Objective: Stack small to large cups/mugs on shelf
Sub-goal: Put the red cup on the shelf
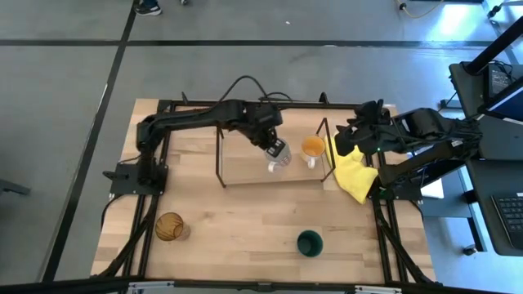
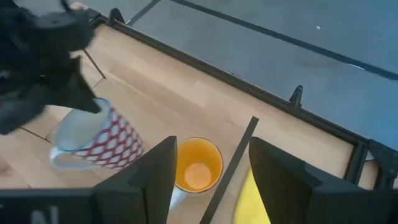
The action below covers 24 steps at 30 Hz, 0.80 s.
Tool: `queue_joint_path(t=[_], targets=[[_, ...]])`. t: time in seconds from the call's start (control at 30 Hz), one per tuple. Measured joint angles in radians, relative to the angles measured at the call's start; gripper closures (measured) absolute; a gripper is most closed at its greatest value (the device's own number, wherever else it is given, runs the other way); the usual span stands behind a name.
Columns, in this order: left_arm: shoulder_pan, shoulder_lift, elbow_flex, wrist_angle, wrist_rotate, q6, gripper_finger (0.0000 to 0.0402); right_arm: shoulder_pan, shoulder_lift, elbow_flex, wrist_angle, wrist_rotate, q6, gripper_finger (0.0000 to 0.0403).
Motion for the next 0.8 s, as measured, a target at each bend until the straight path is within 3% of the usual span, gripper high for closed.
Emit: queue_joint_path(t=[0.2,0.8], targets=[[0.037,0.093,0.079,-0.067,0.049,0.018,0.0394,0.029,0.000,-0.001,0.003,0.034,0.025,0.0202],[0.100,0.147,0.081,0.006,0.064,-0.114,0.0394,0.046,0.001,-0.001,0.002,0.066,0.025,0.0202]])
